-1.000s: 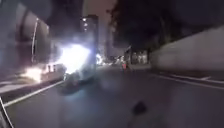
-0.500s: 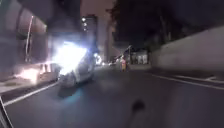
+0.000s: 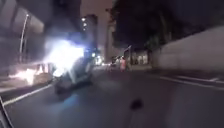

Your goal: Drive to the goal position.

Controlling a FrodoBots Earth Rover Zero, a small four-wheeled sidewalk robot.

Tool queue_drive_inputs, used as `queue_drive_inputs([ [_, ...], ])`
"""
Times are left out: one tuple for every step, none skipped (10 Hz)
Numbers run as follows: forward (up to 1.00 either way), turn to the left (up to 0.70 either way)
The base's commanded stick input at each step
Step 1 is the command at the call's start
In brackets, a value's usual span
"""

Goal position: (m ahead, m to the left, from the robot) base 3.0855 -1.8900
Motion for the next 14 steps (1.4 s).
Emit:
queue_drive_inputs([
  [0.63, 0.0],
  [0.7, 0.0],
  [0.7, 0.0],
  [0.7, 0.0],
  [0.7, 0.0],
  [0.7, 0.0],
  [0.7, 0.0],
  [0.7, 0.0],
  [0.7, 0.0],
  [0.7, 0.0],
  [0.7, 0.0],
  [0.7, 0.0],
  [0.7, 0.0],
  [0.7, 0.0],
])
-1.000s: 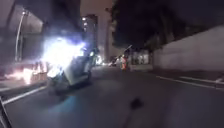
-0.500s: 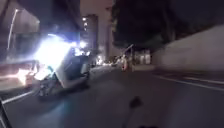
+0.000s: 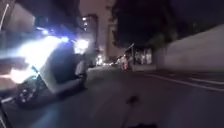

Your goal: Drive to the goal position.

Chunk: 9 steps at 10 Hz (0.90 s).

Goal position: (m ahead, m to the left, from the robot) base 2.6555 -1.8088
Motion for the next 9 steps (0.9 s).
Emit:
queue_drive_inputs([
  [0.48, 0.0],
  [0.45, 0.0],
  [0.45, 0.0],
  [0.45, 0.0],
  [0.45, 0.0],
  [0.45, 0.0],
  [0.45, 0.0],
  [0.45, 0.0],
  [0.45, 0.0],
])
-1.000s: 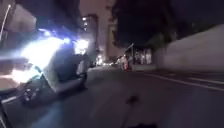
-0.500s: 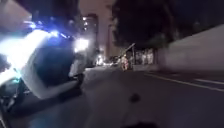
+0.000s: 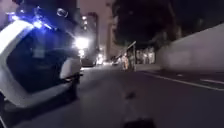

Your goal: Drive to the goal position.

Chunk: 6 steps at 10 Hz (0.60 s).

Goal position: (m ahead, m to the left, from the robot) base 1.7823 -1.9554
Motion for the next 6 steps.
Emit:
queue_drive_inputs([
  [0.45, 0.0],
  [0.45, 0.0],
  [0.45, 0.0],
  [0.45, 0.0],
  [0.45, 0.0],
  [0.45, 0.0],
])
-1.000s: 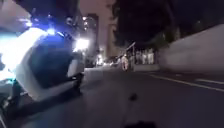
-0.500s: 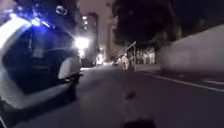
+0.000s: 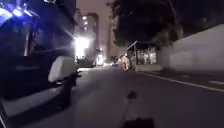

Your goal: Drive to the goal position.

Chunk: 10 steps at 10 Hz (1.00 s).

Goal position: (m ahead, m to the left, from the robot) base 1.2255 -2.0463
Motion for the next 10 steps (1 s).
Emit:
queue_drive_inputs([
  [0.45, 0.0],
  [0.45, 0.0],
  [0.45, 0.0],
  [0.45, 0.0],
  [0.45, 0.0],
  [0.45, 0.0],
  [0.45, 0.0],
  [0.45, 0.0],
  [0.45, 0.0],
  [0.45, 0.0],
])
